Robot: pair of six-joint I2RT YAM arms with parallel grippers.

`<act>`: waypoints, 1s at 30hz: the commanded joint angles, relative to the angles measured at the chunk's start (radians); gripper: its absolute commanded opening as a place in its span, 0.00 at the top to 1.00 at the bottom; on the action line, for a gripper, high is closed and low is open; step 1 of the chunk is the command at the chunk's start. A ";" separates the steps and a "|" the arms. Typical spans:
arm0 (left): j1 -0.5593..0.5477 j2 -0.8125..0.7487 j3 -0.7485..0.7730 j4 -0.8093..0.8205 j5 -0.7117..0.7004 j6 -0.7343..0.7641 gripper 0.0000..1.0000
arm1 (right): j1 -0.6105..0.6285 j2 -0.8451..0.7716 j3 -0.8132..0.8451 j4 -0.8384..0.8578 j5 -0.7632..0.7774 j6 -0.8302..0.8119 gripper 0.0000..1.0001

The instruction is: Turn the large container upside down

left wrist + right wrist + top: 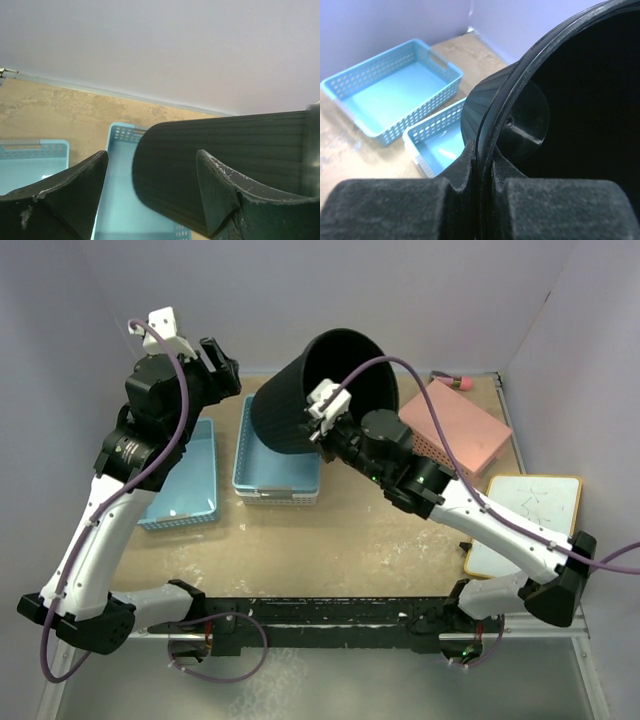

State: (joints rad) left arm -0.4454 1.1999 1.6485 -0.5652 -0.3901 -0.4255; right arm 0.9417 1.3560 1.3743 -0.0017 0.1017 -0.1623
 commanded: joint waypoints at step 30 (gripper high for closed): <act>-0.240 0.297 -0.522 -0.012 0.624 0.086 0.34 | -0.226 -0.396 -0.244 0.020 0.435 0.235 1.00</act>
State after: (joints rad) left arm -0.6823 1.4395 1.1332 -0.6685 0.1749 -0.3248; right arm 0.7132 0.9955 1.0897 -0.0776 0.5106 0.0818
